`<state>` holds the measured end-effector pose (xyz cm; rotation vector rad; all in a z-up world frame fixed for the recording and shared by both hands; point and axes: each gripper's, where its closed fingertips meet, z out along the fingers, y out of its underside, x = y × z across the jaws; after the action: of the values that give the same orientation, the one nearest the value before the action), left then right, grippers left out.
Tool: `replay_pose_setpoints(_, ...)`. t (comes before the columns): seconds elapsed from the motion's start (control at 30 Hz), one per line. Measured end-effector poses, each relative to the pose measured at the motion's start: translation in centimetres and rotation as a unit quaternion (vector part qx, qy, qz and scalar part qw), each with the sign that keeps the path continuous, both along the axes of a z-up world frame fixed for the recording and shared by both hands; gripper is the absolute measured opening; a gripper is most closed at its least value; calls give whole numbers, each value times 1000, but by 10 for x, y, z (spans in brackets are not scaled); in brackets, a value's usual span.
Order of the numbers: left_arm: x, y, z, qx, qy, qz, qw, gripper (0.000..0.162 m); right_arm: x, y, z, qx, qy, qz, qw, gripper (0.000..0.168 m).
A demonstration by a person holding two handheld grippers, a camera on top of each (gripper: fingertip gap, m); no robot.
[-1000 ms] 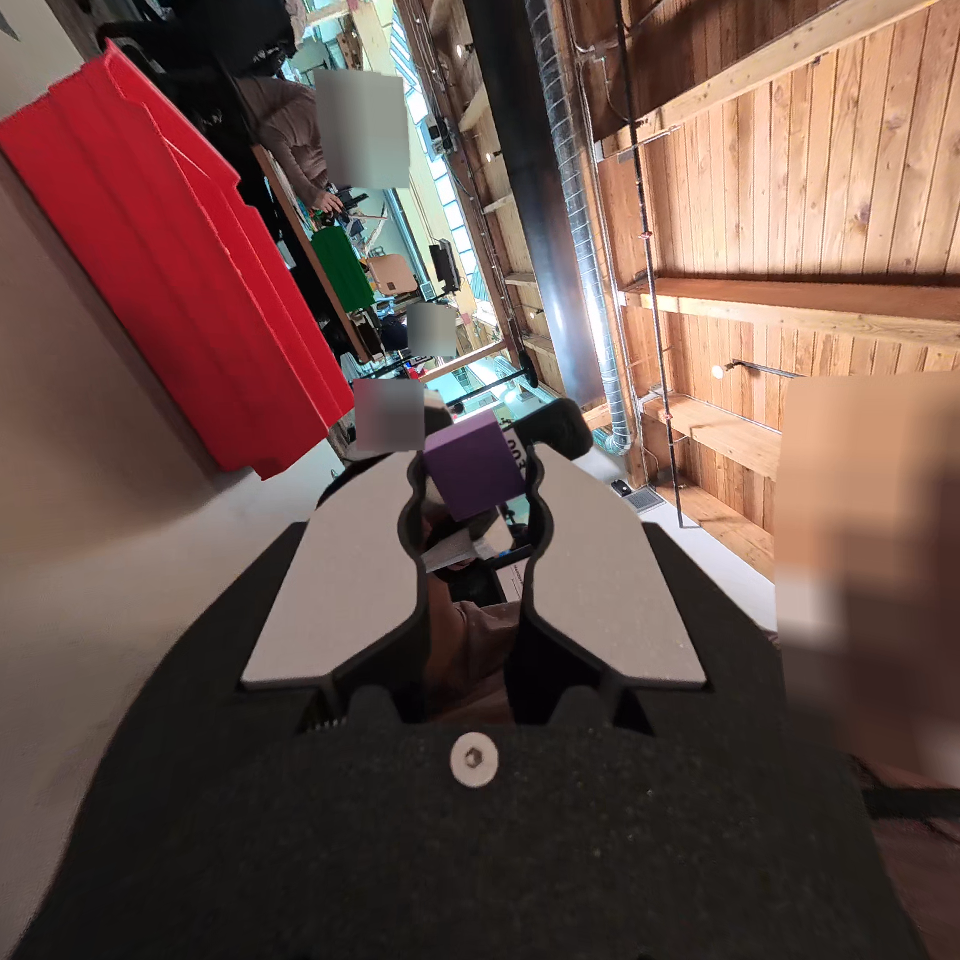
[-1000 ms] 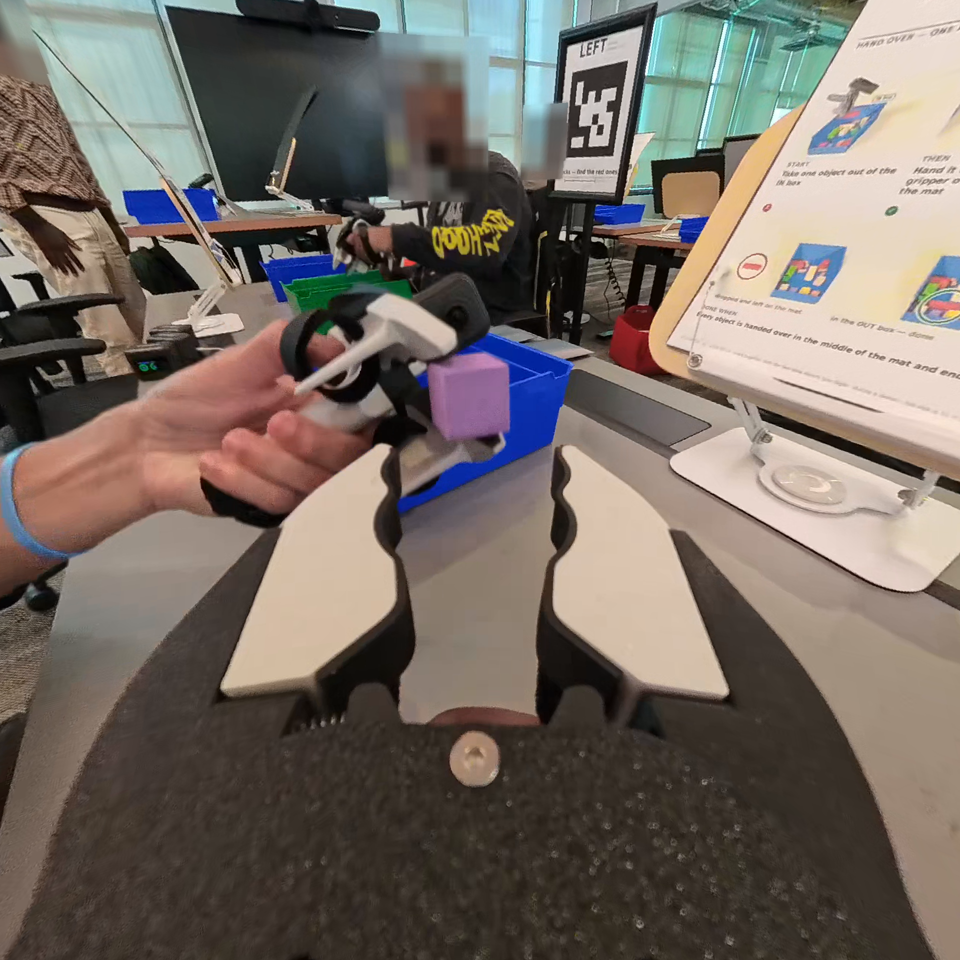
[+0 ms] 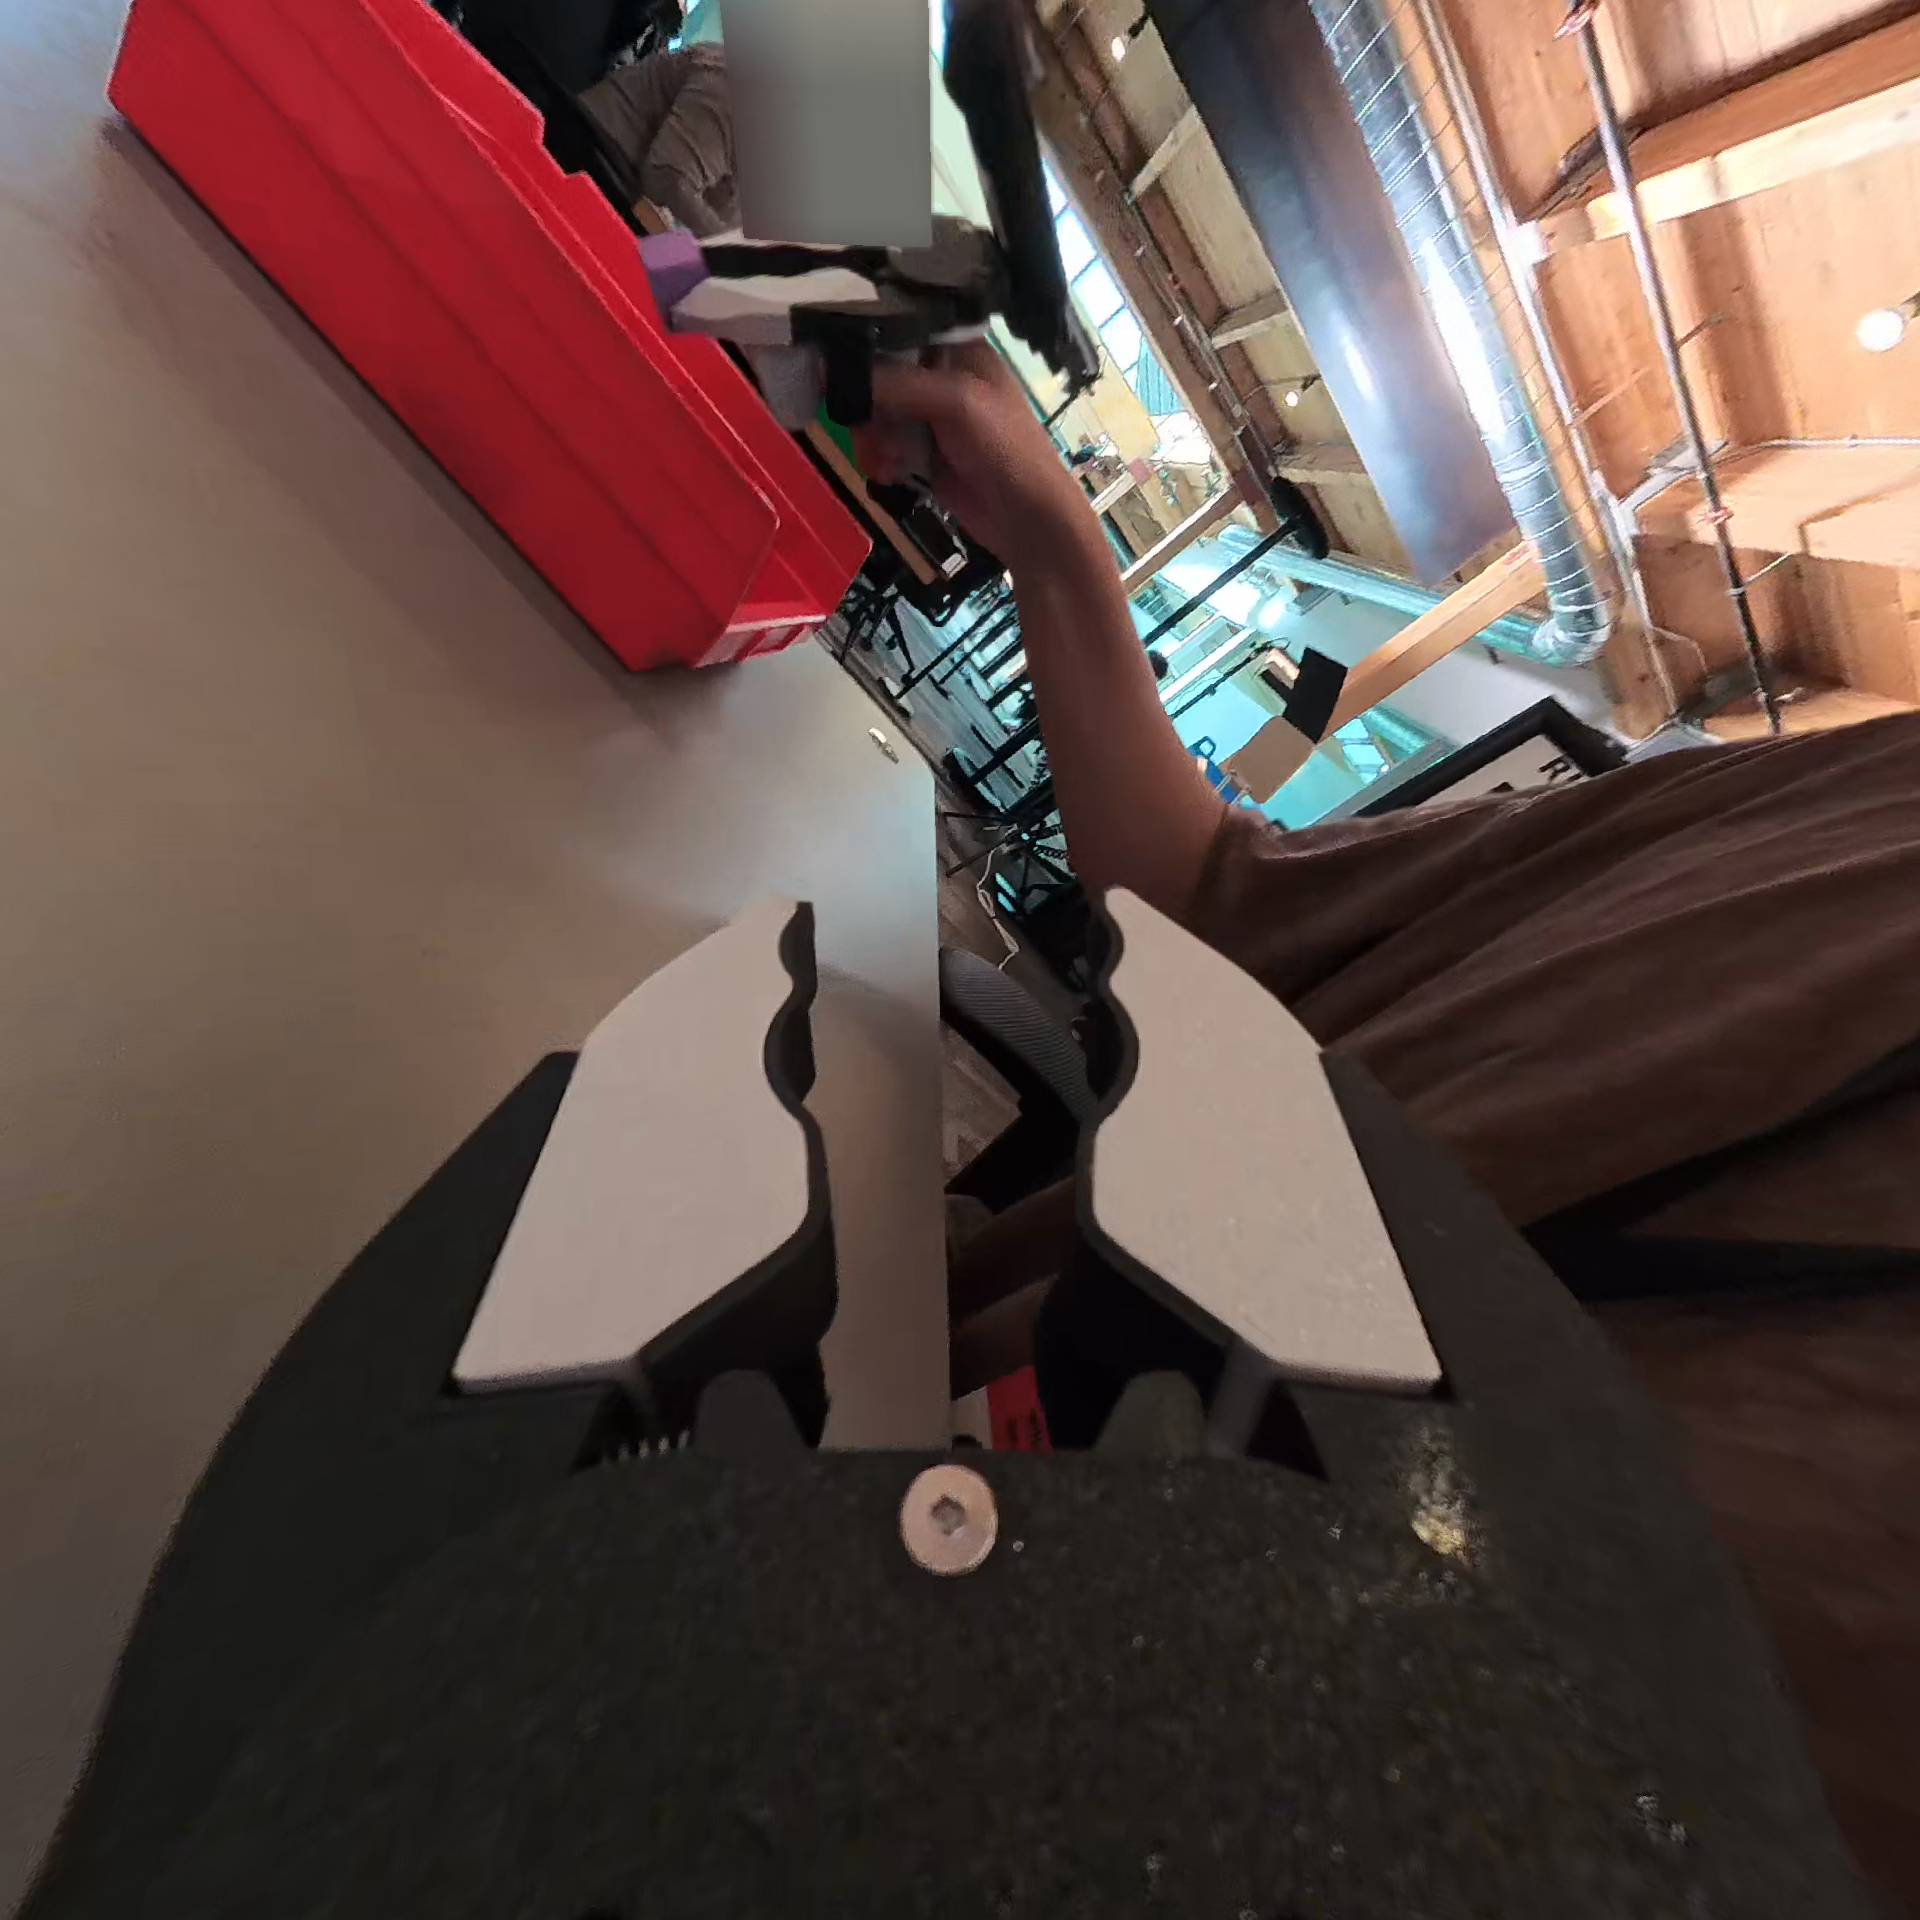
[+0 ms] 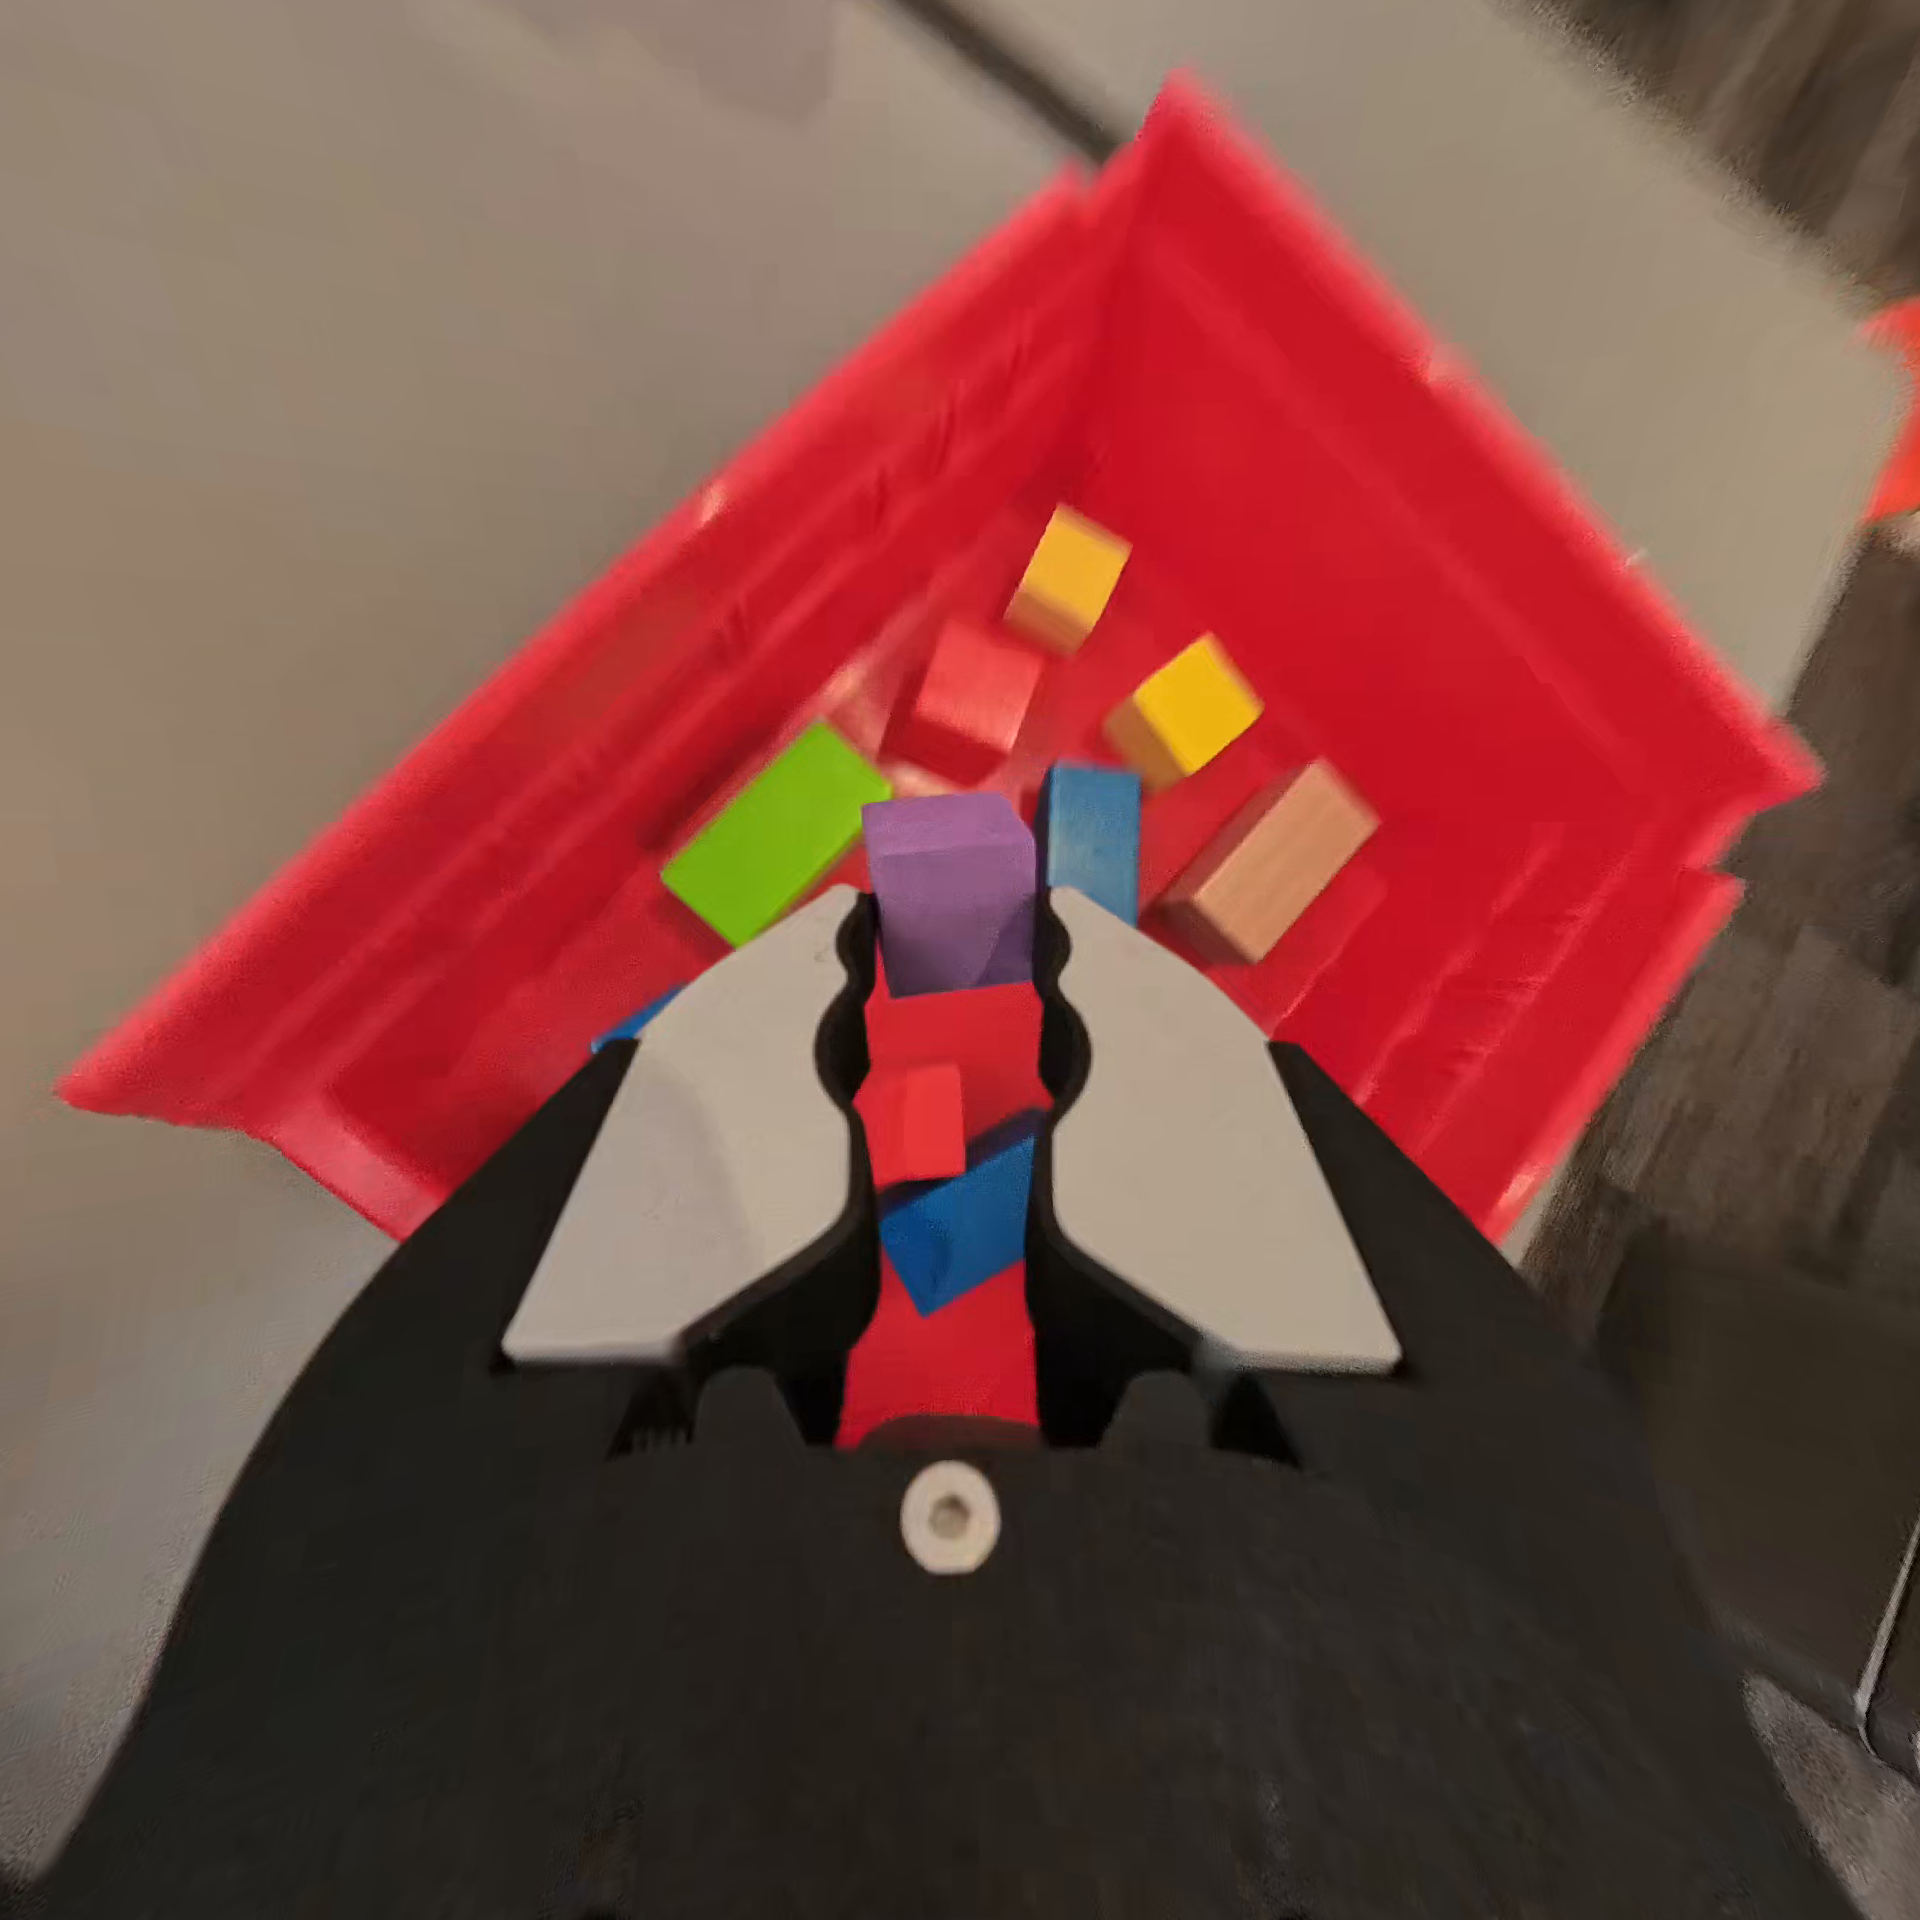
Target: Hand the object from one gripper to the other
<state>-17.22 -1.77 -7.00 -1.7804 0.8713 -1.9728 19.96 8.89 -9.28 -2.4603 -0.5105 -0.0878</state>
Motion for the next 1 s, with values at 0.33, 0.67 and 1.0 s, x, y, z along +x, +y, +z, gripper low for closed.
replay_pose_setpoints(0.33, 1, -7, -11, 33, 39, -5, 999, 48, -58, -49, -60, -230, 10, 160, 960, 29)
replay_pose_setpoints(0.67, -1, -4, -11, 23, 35, -2, 999, 48, -50, -54, -67, -297, -9, 176, 939, 28)
replay_pose_setpoints(1.0, 1, -6, -16, 20, 45, -8, 999, 48, -58, -55, -79, -286, 13, 201, 937, 28)
